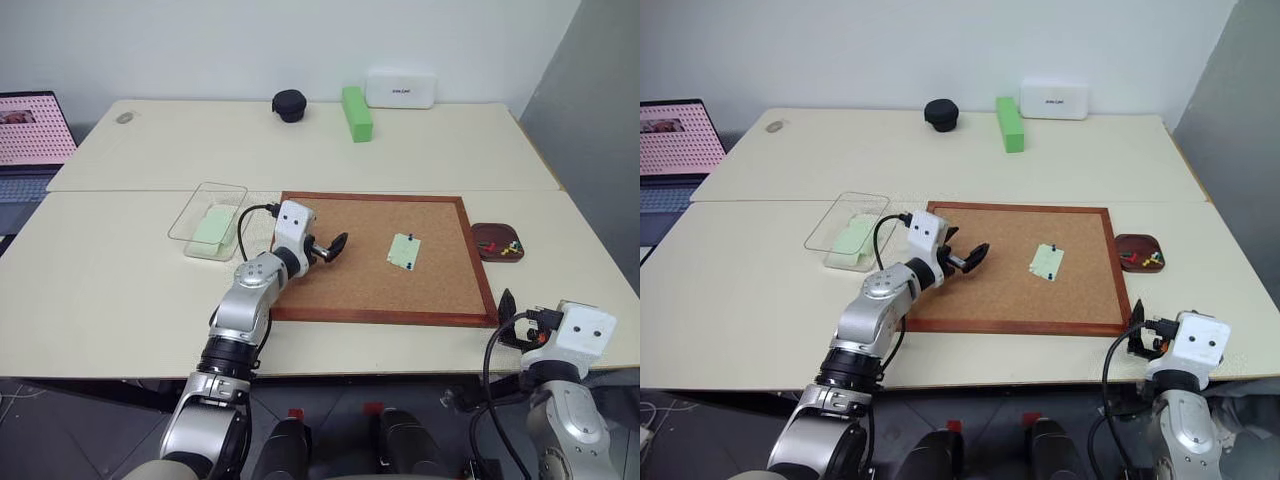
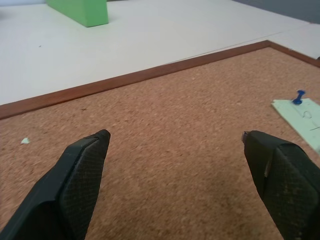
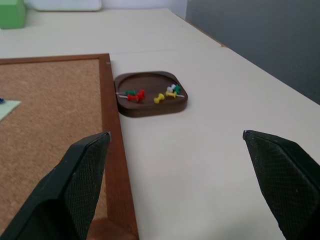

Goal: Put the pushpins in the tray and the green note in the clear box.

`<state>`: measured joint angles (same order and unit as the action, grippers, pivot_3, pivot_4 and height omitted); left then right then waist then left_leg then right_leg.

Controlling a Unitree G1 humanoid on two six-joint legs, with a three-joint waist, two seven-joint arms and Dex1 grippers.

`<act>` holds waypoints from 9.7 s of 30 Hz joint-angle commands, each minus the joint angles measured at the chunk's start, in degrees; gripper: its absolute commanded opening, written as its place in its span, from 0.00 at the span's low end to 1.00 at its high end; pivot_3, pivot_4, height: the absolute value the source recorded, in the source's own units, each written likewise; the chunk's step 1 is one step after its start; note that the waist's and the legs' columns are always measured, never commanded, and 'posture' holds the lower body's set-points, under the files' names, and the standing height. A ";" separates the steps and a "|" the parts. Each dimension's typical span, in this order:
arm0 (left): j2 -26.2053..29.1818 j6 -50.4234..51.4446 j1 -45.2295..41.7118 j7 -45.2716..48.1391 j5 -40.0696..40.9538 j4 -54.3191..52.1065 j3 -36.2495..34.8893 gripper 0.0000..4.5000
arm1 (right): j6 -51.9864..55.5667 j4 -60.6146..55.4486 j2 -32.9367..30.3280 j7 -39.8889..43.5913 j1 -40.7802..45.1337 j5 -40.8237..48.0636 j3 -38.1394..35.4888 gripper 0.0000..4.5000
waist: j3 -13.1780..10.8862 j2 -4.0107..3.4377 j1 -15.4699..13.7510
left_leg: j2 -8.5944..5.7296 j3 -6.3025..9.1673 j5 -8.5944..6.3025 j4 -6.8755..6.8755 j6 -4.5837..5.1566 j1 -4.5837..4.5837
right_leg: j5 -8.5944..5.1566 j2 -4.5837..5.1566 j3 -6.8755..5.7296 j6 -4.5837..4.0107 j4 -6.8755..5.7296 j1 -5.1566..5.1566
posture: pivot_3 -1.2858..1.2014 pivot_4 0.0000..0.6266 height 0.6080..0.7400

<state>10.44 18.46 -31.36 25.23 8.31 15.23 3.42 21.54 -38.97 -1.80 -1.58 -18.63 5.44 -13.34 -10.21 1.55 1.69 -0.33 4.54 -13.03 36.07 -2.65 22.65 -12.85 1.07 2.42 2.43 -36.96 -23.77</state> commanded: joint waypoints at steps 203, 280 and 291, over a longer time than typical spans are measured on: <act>4.36 -3.51 -3.61 28.76 -2.06 7.99 10.01 0.00 | -3.57 29.99 -21.24 38.50 28.81 12.36 14.03 0.93 | -0.01 -0.06 0.16 | -0.02 -0.03 0.00 0.02 0.02 -0.36 | 0.08 -0.02 0.03 0.13 -0.05 0.34 | 0.52 0.24 1.00; 5.80 -3.39 -2.78 28.75 -2.19 6.95 9.70 0.00 | -17.51 71.12 -27.55 18.13 52.56 -1.86 3.67 0.16 | -0.03 -0.09 0.31 | -0.03 -0.10 0.00 -0.01 0.02 -0.39 | 0.09 -0.02 0.11 0.12 -0.06 0.33 | 0.52 0.24 1.00; 5.92 -3.13 -2.45 28.35 -2.12 6.38 9.61 0.00 | -20.16 73.44 -28.28 17.50 52.74 -2.50 3.91 0.72 | -0.03 -0.09 0.58 | -0.03 -0.10 0.00 -0.02 0.02 -0.40 | 0.09 -0.02 0.11 0.12 -0.07 0.33 | 0.52 0.24 1.00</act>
<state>16.21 15.04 -34.07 53.58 6.38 22.30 13.02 2.91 35.83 -28.74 16.52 32.84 3.31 -8.24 -10.24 1.46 2.26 -0.36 4.44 -13.02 36.06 -2.62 22.26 -12.75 1.06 2.53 2.55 -37.03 -23.44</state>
